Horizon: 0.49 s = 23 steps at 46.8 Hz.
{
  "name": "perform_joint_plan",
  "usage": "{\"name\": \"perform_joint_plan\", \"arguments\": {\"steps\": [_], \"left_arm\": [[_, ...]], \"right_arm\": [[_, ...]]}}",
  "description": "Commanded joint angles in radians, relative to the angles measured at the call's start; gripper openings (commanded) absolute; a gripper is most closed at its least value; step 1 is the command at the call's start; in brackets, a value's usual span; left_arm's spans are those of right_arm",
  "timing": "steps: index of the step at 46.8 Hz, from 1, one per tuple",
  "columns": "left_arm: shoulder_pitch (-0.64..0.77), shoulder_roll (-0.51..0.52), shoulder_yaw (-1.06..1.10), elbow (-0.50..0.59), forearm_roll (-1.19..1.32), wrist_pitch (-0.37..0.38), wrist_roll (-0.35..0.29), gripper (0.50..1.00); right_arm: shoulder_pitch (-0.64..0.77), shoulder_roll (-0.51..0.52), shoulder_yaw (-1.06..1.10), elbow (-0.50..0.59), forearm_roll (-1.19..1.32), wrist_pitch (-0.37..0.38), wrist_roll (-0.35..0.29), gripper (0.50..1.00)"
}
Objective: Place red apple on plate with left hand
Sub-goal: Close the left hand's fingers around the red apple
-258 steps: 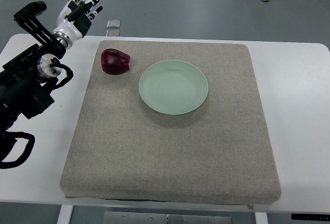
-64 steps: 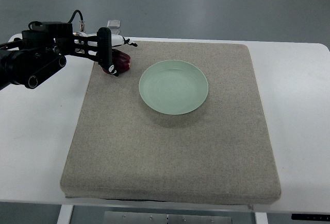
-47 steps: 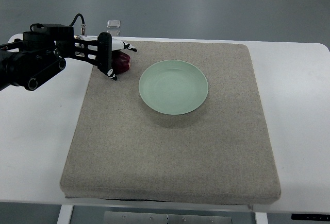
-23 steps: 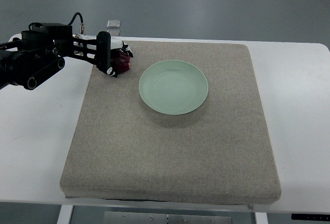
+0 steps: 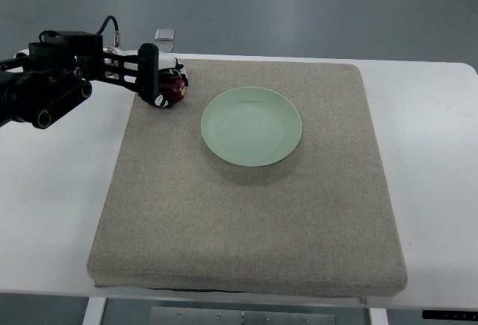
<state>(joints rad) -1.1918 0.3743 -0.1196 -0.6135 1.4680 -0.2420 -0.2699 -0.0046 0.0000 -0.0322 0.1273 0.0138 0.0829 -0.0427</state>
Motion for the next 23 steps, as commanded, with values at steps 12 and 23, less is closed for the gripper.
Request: {"name": "perform_joint_plan", "arguments": {"steps": [12, 23], "left_arm": [[0.001, 0.0, 0.0, 0.0, 0.0, 0.0, 0.0, 0.5], [-0.012, 0.0, -0.005, -0.002, -0.009, -0.002, 0.0, 0.5]], "right_arm": [[0.0, 0.0, 0.0, 0.0, 0.0, 0.0, 0.0, 0.932], [0.0, 0.0, 0.0, 0.0, 0.0, 0.0, 0.001, 0.932]]}}
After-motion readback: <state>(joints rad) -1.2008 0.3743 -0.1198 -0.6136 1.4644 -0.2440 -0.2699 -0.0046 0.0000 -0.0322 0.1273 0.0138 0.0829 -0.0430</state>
